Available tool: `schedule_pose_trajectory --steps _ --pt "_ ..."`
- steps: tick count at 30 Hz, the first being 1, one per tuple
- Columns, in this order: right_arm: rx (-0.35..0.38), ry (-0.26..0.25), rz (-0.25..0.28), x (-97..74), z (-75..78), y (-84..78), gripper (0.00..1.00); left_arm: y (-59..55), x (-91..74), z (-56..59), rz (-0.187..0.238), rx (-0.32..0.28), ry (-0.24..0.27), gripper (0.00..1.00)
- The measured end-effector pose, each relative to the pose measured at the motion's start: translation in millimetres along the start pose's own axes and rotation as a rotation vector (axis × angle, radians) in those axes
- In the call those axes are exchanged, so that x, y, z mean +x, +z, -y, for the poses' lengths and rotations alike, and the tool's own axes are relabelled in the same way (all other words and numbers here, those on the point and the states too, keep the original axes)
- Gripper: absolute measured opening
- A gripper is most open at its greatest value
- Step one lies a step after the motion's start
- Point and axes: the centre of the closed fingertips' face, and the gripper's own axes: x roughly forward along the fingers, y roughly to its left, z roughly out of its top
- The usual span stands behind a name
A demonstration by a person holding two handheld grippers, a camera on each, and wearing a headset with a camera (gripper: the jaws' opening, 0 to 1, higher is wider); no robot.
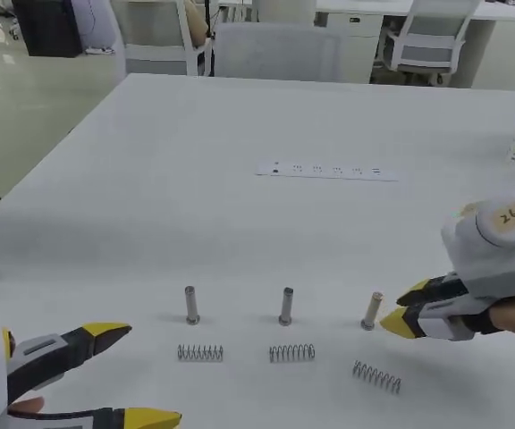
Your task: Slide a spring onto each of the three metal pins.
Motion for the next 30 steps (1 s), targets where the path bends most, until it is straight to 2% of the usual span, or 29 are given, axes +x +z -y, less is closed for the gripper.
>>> schedule_pose_trajectory --steps 7,19,30 --pt "-0.004 0.040 -0.008 -2.9 -11.0 -10.6 0.23 1.6 -0.2 -0.7 0.000 0.003 0.000 0.72" --pt "-0.050 0.123 -0.062 -0.8 -37.1 -33.6 0.21 2.0 1.1 2.3 -0.004 0.007 -0.009 0.72" --pt "-0.115 0.154 -0.109 7.9 -47.7 -42.4 0.17 2.2 0.7 2.6 0.003 0.003 -0.003 0.72"
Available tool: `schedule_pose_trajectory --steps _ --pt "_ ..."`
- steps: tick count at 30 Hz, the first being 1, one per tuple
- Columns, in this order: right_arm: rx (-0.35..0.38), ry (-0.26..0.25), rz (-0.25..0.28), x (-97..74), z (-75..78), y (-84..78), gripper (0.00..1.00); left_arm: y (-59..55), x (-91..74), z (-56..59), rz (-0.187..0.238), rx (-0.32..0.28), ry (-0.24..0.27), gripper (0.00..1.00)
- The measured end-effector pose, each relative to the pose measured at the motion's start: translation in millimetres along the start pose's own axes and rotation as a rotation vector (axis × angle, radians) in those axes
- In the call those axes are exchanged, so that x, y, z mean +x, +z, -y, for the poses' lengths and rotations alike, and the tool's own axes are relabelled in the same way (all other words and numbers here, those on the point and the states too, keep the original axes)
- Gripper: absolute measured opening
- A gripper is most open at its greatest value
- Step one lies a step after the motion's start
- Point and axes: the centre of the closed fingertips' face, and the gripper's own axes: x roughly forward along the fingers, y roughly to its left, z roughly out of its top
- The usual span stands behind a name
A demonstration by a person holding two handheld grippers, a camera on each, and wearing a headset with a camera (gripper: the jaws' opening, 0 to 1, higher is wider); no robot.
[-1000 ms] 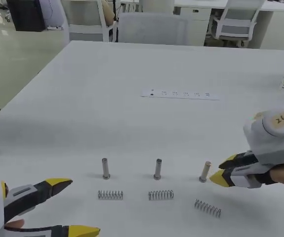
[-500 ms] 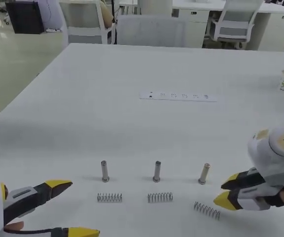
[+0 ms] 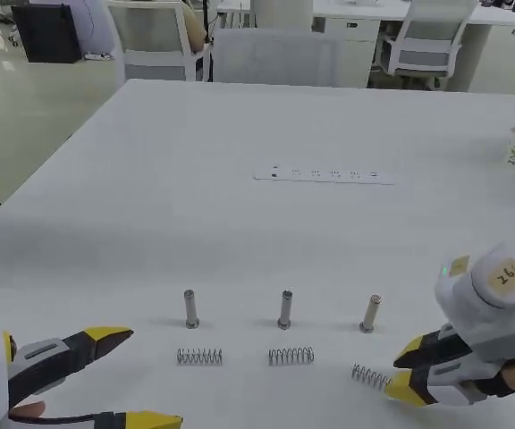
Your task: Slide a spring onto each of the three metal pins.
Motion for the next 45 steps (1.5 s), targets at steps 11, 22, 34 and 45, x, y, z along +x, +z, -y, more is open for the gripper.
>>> schedule_pose_trajectory --steps 11,22,34,45 --pt "-0.049 0.013 -0.040 8.4 -2.3 -5.6 0.15 -1.8 1.1 0.9 0.001 -0.008 0.002 0.71" --pt "-0.094 0.000 -0.070 10.3 -0.2 -10.8 0.08 -1.9 1.4 1.4 -0.001 -0.008 0.001 0.70" --pt "-0.095 0.003 -0.046 3.9 -5.1 3.7 0.08 0.5 2.6 6.1 0.001 -0.001 -0.012 0.69" --pt "-0.140 0.027 -0.009 -0.5 -18.5 32.6 0.08 4.0 12.7 14.9 -0.021 0.036 -0.063 0.68"
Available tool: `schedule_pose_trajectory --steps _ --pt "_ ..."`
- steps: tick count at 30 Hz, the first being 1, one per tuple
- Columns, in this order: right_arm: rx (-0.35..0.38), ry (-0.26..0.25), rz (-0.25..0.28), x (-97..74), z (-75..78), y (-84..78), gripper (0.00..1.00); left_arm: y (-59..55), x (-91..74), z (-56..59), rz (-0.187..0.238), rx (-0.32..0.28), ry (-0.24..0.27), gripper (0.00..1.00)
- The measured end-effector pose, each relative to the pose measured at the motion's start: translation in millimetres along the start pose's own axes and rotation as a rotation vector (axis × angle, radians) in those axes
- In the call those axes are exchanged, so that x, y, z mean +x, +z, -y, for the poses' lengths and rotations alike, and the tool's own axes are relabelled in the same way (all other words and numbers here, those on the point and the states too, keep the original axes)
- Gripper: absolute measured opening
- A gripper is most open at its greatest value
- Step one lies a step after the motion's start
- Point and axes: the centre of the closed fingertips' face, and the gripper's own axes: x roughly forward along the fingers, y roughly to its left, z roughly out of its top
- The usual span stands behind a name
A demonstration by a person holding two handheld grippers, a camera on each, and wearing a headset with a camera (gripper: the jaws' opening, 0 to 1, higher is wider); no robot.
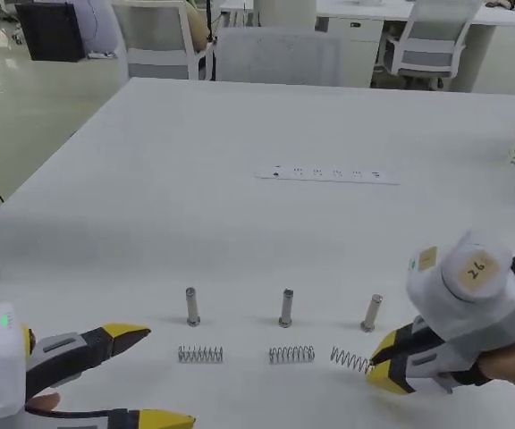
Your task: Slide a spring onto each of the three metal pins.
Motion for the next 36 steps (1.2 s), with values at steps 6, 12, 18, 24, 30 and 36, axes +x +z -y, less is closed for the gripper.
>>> schedule_pose_trajectory --steps 6,12,18,24,30,36 --pt "-0.035 0.007 -0.001 1.6 -1.9 12.4 0.08 3.8 9.2 3.4 -0.016 0.030 -0.039 0.67" --pt "-0.072 0.021 -0.002 3.7 -7.5 24.9 0.08 11.7 19.5 8.6 -0.029 0.072 -0.087 0.65" --pt "-0.112 0.035 -0.008 6.1 -14.4 36.2 0.08 16.8 28.7 14.7 -0.042 0.105 -0.135 0.60" --pt "-0.138 0.046 -0.009 8.1 -19.4 44.2 0.08 21.0 38.7 22.0 -0.056 0.132 -0.173 0.57" --pt "-0.161 0.054 -0.009 7.4 -23.5 51.5 0.08 24.8 43.0 29.0 -0.074 0.164 -0.211 0.55" --pt "-0.193 0.071 -0.009 8.1 -30.8 58.0 0.08 26.7 49.6 33.4 -0.089 0.192 -0.240 0.52"
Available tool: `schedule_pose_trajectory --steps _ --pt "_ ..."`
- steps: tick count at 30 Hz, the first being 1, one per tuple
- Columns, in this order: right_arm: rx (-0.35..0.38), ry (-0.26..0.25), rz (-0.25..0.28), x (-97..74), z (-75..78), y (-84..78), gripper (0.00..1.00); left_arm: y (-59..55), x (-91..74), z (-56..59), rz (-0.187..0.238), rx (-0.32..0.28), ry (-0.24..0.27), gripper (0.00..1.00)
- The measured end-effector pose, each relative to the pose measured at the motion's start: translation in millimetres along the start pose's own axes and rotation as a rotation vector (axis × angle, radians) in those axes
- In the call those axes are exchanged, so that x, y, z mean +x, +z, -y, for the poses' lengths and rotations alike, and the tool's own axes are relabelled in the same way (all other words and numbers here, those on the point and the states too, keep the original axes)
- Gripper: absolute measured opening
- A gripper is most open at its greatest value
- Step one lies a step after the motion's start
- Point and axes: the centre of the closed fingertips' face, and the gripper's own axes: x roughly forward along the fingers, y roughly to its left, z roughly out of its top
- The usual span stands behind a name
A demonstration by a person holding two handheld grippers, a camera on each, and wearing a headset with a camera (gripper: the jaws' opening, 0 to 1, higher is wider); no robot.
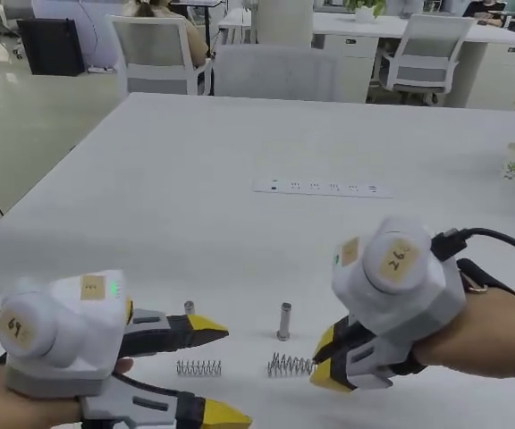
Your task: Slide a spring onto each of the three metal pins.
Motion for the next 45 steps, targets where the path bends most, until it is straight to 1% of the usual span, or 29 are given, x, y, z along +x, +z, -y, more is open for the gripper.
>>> schedule_pose_trajectory --steps 3,5,10,12,15,20,24,27,31,33,37,41,45 --pt "-0.014 0.010 -0.005 0.2 -2.3 1.7 0.08 0.3 4.5 1.5 -0.012 0.015 -0.019 0.50" --pt "-0.021 0.012 -0.006 -0.2 -3.0 2.9 0.08 0.0 5.4 0.6 -0.021 0.019 -0.029 0.48" --pt "-0.035 0.018 -0.006 -2.2 -4.0 6.3 0.08 4.4 8.7 -0.8 -0.021 0.042 -0.038 0.42" --pt "-0.043 0.021 -0.009 -2.3 -4.4 7.1 0.08 7.9 10.6 0.2 -0.016 0.058 -0.047 0.38" --pt "-0.050 0.026 -0.010 -2.2 -6.3 8.7 0.08 9.6 14.8 1.5 -0.022 0.083 -0.059 0.34" --pt "-0.061 0.043 -0.008 -0.9 -11.3 11.2 0.08 4.8 22.2 5.1 -0.047 0.121 -0.085 0.28" --pt "-0.064 0.050 -0.009 -0.4 -13.1 11.2 0.08 2.1 25.5 7.8 -0.060 0.139 -0.096 0.24" --pt "-0.067 0.056 -0.013 0.0 -14.3 10.3 0.08 1.5 27.8 10.1 -0.065 0.158 -0.105 0.16" --pt "-0.069 0.065 -0.011 0.5 -16.3 11.1 0.08 -2.7 30.4 11.5 -0.085 0.187 -0.111 0.13" --pt "-0.070 0.071 -0.013 0.9 -17.7 10.9 0.08 -5.0 30.8 11.3 -0.096 0.210 -0.108 0.11" --pt "-0.066 0.082 -0.009 1.3 -20.8 11.4 0.08 -7.4 30.5 9.3 -0.115 0.233 -0.099 0.04" --pt "-0.063 0.079 -0.004 0.4 -20.9 12.8 0.08 -9.4 31.5 9.0 -0.130 0.245 -0.093 0.03" --pt "-0.058 0.076 0.015 -4.2 -20.5 17.5 0.08 -11.1 31.7 8.8 -0.140 0.251 -0.092 0.03"
